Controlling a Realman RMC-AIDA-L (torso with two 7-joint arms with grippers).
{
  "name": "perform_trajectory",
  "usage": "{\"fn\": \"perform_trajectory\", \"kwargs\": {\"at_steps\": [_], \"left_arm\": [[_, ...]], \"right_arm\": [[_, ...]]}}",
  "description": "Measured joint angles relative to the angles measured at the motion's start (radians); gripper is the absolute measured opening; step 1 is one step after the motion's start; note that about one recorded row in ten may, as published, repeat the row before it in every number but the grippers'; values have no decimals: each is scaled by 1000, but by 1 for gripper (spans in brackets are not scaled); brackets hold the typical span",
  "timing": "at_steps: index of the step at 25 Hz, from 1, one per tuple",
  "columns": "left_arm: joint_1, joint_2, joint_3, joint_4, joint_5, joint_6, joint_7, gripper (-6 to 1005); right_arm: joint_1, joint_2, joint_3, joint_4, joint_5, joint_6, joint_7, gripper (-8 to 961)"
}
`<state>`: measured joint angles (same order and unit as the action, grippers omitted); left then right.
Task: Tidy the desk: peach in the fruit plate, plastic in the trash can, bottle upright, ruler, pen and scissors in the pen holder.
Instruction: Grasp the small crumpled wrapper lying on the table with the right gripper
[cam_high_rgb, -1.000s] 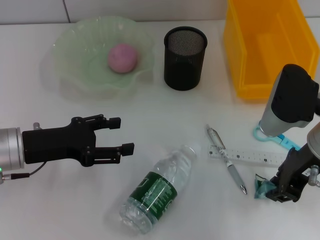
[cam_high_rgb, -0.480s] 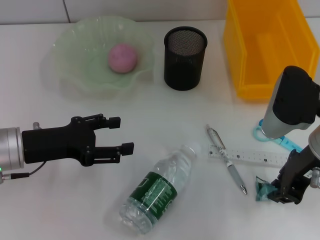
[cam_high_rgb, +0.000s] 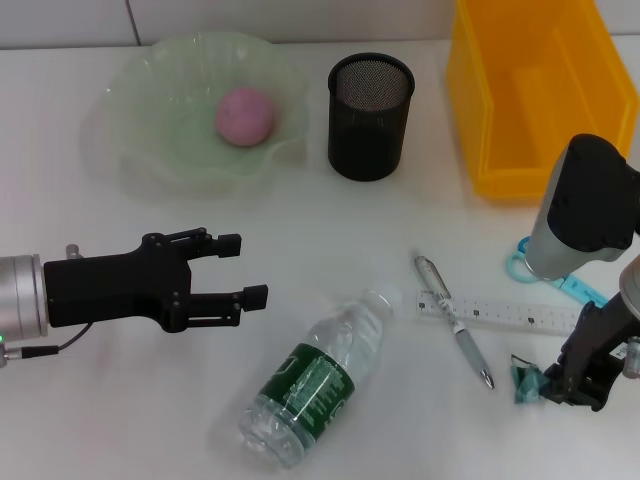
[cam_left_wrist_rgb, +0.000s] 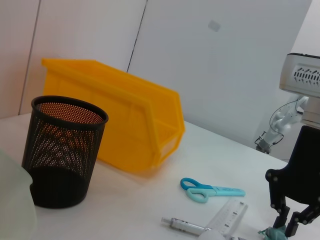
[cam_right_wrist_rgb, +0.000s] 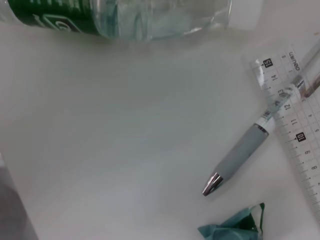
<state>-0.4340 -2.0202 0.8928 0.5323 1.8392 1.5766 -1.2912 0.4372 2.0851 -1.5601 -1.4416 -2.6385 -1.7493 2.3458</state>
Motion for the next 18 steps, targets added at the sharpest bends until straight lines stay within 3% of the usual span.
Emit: {"fn": "perform_trajectory", "kwargs": {"at_steps": [13, 18], "left_arm": [[2, 0, -2, 0, 0, 5, 0, 847], [2, 0, -3, 0, 0, 5, 0, 847]], "right_arm": [[0, -1, 0, 0, 0, -4, 0, -2], [0, -1, 1, 0, 0, -6, 0, 12]]}}
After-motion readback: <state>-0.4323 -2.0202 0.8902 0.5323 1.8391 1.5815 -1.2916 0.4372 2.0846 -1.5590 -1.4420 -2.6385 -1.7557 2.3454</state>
